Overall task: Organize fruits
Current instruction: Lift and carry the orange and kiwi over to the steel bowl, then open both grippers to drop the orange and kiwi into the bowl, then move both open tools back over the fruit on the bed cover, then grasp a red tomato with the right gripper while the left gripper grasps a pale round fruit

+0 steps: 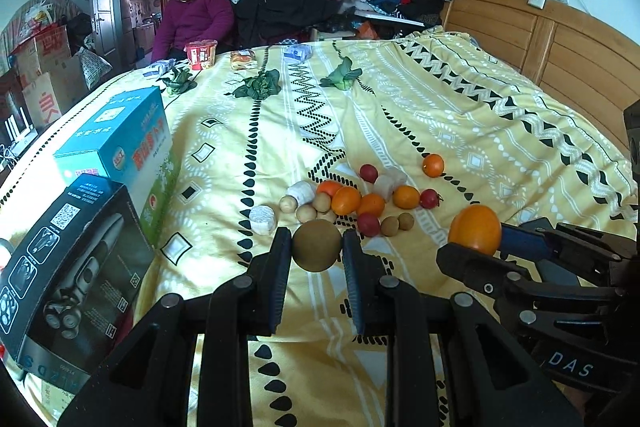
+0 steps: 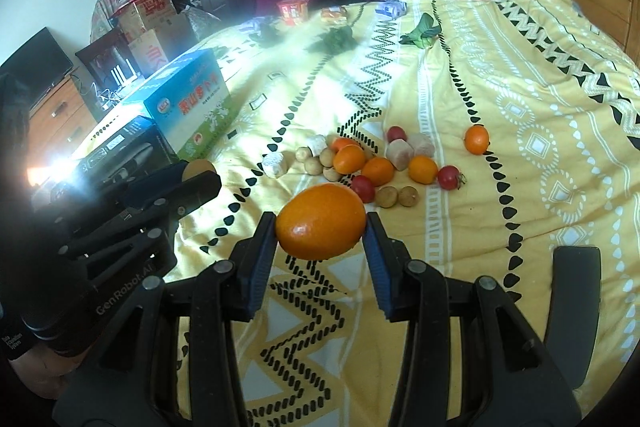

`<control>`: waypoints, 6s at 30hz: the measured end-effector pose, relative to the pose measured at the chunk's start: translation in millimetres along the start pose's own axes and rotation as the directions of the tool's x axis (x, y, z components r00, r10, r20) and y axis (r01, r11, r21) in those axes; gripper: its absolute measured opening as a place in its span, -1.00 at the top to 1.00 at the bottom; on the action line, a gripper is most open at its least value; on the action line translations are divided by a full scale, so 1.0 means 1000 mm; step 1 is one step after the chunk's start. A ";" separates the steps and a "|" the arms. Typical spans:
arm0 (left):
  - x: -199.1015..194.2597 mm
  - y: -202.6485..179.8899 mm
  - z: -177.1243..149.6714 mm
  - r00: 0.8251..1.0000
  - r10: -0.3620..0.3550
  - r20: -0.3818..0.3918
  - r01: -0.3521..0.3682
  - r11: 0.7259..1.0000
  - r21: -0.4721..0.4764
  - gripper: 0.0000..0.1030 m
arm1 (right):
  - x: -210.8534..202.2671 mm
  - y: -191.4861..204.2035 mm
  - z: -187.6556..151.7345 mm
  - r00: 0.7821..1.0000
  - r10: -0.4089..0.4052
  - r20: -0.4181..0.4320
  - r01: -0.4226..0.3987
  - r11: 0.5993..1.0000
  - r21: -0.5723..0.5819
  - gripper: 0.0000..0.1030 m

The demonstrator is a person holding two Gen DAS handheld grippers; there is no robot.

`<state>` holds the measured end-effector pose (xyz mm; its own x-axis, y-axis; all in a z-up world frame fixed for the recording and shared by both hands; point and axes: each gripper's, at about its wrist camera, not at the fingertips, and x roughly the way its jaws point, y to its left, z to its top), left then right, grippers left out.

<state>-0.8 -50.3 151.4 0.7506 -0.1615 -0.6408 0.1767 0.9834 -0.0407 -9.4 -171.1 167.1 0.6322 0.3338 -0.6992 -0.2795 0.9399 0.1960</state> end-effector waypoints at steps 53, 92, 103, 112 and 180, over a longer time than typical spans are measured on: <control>-0.185 0.406 -0.079 0.880 0.472 -0.042 -0.403 0.698 -0.592 0.50 | 0.067 0.362 0.069 0.859 0.469 -0.203 -0.512 0.787 -0.346 0.14; -0.141 0.197 0.002 0.971 0.158 0.180 -0.105 0.957 -0.271 -0.46 | 0.007 0.160 -0.032 0.978 0.179 -0.104 -0.192 0.970 -0.145 -0.57; -0.043 0.038 -0.001 0.998 0.052 -0.032 -0.052 0.998 -0.020 -0.46 | -0.046 0.051 -0.062 0.997 -0.062 -0.056 0.061 0.998 -0.024 -0.58; -0.013 0.000 -0.002 0.987 0.136 -0.084 -0.128 0.987 0.094 -0.46 | -0.051 0.008 -0.075 0.997 -0.059 -0.047 0.061 0.997 0.053 -0.58; 0.117 0.040 0.012 0.983 -0.144 -0.117 0.128 0.982 -0.136 0.36 | 0.108 -0.127 0.035 0.971 -0.155 -0.181 0.136 0.984 -0.114 0.45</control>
<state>101.7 -30.7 84.4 0.6376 -0.2911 -0.7132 0.1835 0.9566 -0.2264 120.1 -251.7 90.9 0.5268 0.1655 -0.8337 -0.2715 0.9623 0.0195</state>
